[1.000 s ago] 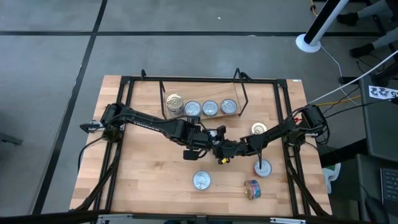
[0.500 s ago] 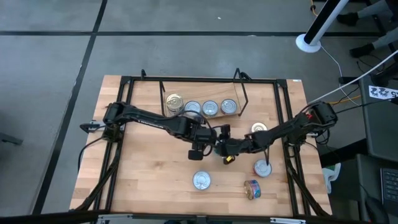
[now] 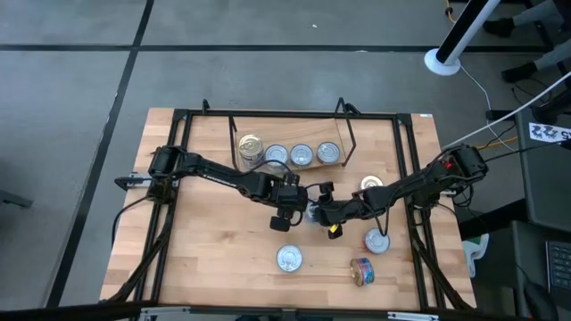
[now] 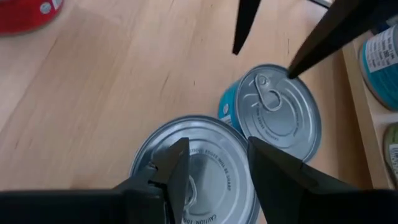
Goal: Stack canned seafood by type on shelf
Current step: Stack the yellow blue tuna can on top of the other yellow blue tuna cans on the shelf
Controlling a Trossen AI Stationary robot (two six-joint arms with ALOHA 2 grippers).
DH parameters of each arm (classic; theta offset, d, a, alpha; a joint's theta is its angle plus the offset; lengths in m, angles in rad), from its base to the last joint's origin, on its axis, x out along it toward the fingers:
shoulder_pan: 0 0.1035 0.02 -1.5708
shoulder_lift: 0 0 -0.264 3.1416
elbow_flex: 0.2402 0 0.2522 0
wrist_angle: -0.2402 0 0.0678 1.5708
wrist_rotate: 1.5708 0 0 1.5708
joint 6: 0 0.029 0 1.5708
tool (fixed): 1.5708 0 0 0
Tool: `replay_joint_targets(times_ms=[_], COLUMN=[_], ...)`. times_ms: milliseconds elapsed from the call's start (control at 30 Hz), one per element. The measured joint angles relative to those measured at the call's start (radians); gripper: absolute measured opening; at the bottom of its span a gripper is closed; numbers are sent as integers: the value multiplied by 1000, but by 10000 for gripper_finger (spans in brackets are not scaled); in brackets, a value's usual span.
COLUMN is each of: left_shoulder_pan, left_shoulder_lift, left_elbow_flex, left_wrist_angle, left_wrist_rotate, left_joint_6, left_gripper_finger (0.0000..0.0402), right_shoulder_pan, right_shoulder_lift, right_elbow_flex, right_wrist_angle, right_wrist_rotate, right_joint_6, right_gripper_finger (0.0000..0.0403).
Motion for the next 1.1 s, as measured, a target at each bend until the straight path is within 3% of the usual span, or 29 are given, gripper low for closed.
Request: replay_joint_targets(times_ms=[300,567,733,1100], left_shoulder_pan=[0,1,1,4], left_shoulder_lift=[10,60,71,72], left_elbow_flex=[-65,-65,-65,-64], left_wrist_angle=[142,149,142,132], left_wrist_rotate=[37,38,-16,-48], left_joint_6=[41,48,50,50], left_gripper_finger=[161,162,160,78], right_shoulder_pan=[-1,-1,-1,-1], right_shoulder_lift=[0,0,0,0], right_elbow_flex=[0,0,0,0], right_wrist_angle=[7,4,6,9], right_wrist_rotate=[5,5,5,5], right_joint_6=[0,-3,-3,0], right_gripper_finger=[161,161,161,161])
